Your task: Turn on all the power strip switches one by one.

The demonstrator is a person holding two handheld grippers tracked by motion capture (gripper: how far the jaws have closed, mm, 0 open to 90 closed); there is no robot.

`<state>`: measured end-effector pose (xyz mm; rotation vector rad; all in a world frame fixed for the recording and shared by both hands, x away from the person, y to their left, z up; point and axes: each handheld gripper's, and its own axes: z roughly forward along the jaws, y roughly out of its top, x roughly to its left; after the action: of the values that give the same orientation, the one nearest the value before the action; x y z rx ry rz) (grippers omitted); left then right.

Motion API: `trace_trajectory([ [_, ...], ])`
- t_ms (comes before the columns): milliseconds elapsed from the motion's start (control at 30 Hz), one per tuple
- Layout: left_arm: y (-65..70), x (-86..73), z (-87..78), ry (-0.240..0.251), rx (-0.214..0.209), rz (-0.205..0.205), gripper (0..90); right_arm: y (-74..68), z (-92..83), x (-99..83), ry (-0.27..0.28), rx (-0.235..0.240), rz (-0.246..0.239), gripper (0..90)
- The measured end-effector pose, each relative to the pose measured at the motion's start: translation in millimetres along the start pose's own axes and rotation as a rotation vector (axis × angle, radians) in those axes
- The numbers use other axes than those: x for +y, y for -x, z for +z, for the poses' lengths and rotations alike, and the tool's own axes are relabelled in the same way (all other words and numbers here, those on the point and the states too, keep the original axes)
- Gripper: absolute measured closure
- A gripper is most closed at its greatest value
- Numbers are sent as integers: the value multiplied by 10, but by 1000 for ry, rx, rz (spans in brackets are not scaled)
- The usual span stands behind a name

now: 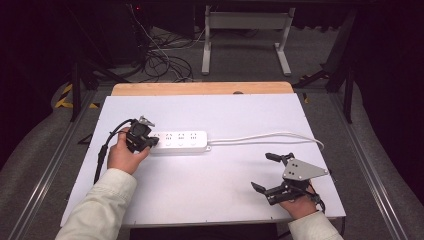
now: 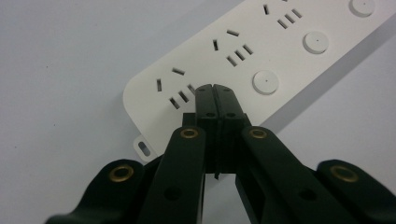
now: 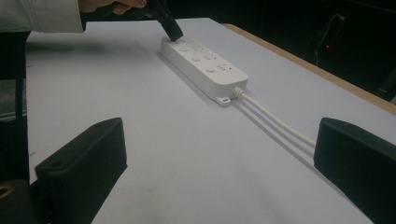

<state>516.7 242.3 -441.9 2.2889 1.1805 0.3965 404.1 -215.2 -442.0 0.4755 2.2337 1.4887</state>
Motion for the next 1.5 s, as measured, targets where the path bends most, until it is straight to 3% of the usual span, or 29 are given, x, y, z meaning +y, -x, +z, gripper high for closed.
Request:
trace_trajectory([
  [267,33,-2,14,-4,18,-14,900,-2,5,-1,0,0,-4,32],
  [367,35,-7,29,7,-11,-27,900,-5,8,-1,-1,1,-4,31],
  [400,62,1,31,4,16,-10,900,-7,10,-1,-2,2,-6,31],
  [533,110,9,45,7,55,7,900,-12,11,-1,-6,4,-3,32],
  [667,16,-21,45,29,-10,-45,900,-12,5,-2,-4,6,-4,32],
  [833,7,-36,43,36,-17,-52,900,-10,12,-4,-5,7,-6,31],
  [1000,-75,-151,50,101,-83,-117,900,-14,7,-8,-4,9,-5,32],
  [1133,-49,-138,52,99,-55,-105,900,-17,17,-7,-11,10,-4,32],
  [1233,-70,-169,58,115,-77,-124,900,-23,11,-5,-7,11,-6,32],
  [1333,-69,-180,59,121,-65,-114,900,-21,8,-8,-8,12,-3,32],
  [1467,-119,-242,70,153,-104,-154,900,-22,3,-9,-7,14,-4,31],
  [1500,-47,-198,62,133,-57,-128,900,-23,-1,-9,-4,13,-4,32],
])
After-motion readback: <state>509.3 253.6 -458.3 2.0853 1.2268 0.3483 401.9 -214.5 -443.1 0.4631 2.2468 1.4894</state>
